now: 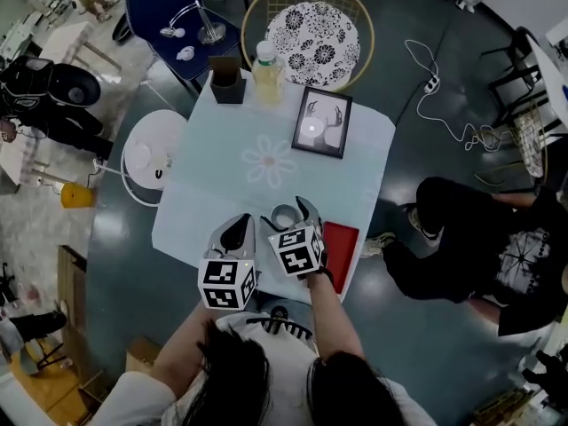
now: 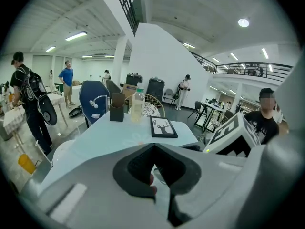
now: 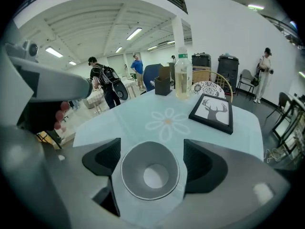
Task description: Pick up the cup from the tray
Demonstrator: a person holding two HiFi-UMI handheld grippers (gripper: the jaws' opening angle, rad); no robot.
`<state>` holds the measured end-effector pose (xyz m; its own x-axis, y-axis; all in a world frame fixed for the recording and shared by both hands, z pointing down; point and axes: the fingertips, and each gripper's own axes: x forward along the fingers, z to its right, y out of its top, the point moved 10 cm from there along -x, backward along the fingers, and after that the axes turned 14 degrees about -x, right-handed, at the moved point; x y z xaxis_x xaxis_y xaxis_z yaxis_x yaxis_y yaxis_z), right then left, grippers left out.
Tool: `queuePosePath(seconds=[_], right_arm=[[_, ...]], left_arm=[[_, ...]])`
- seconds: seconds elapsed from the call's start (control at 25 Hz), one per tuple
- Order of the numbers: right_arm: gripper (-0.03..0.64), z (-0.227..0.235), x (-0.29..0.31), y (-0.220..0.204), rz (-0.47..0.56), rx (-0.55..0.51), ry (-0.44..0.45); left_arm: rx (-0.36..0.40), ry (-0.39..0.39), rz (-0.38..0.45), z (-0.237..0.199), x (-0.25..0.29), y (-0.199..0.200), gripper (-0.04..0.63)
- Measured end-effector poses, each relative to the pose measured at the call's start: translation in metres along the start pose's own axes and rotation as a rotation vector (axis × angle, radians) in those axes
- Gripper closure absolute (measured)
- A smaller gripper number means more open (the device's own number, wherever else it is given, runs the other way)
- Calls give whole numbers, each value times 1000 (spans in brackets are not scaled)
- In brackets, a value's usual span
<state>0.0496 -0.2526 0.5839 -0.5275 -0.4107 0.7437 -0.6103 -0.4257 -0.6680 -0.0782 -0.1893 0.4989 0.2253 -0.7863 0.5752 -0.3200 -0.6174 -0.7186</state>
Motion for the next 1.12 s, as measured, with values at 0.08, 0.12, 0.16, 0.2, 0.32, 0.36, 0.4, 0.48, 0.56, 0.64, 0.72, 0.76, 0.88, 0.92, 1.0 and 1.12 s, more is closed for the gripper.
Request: queuePosePath(seconds=[0.08, 0.12, 0.16, 0.2, 0.32, 0.36, 0.4, 0.48, 0.56, 0.64, 0.72, 0.76, 0.88, 0.92, 1.0, 1.12], right_arm=[[196, 3, -10, 2, 24, 18, -17], [195, 4, -14, 3, 41, 27, -27], [195, 5, -20, 5, 64, 38, -37], [193, 7, -26, 7, 88, 55, -47], [193, 14, -48, 10, 165, 125, -80], [193, 17, -57, 10, 193, 151, -96], [200, 18, -67, 11, 221, 175, -113], [275, 19, -86, 10, 277, 214, -153], [318, 19, -104, 9, 316, 233, -195], [352, 19, -119, 7, 345, 253, -227], [401, 18, -130, 5, 372, 278, -264], [440, 17, -135, 3, 383, 289, -287], [552, 16, -146, -3, 402, 310, -349], [576, 16, -150, -5, 405, 316, -363], [592, 15, -156, -7, 411, 328, -381], [592, 13, -163, -11, 414, 326, -403]], left_arm=[[-3, -8, 3, 1, 0, 0, 594], [-3, -12, 5, 1, -1, 0, 595], [-2, -15, 7, 2, -1, 0, 594], [-1, -17, 9, 2, -2, 0, 594], [2, -37, 17, 8, -3, 1, 595], [4, -47, 20, 10, -4, 1, 594], [9, -56, 24, 13, -5, 1, 595], [16, -73, 34, 18, -8, 2, 594], [20, -94, 45, 25, -11, 5, 594], [23, -123, 58, 32, -14, 8, 594], [35, -157, 75, 39, -17, 11, 594], [44, -175, 83, 43, -18, 12, 594], [63, -217, 101, 52, -20, 13, 594], [64, -227, 104, 54, -21, 13, 594], [68, -245, 108, 60, -22, 13, 594], [84, -268, 111, 67, -25, 11, 594]])
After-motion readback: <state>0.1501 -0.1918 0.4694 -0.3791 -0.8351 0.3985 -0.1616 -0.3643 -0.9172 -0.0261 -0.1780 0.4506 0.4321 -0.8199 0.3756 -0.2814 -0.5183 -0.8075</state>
